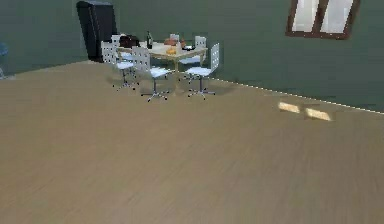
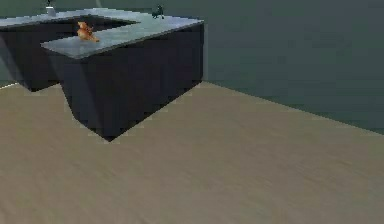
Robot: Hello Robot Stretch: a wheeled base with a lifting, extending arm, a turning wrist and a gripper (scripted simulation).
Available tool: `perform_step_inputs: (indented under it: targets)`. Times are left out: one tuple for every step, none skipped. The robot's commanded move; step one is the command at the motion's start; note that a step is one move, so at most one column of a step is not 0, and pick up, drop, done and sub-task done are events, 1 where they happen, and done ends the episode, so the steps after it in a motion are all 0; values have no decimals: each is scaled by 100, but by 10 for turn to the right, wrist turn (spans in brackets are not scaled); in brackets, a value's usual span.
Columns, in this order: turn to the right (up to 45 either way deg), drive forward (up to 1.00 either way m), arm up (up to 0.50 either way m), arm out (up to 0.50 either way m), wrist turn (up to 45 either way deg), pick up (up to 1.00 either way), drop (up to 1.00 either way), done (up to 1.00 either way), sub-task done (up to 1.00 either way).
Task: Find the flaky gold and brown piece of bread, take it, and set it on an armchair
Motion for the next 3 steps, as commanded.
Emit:
perform_step_inputs:
  targets:
    - [0,100,0,0,0,0,0,0,0]
    - [0,100,0,0,0,0,0,0,0]
    - [0,75,0,0,0,0,0,0,0]
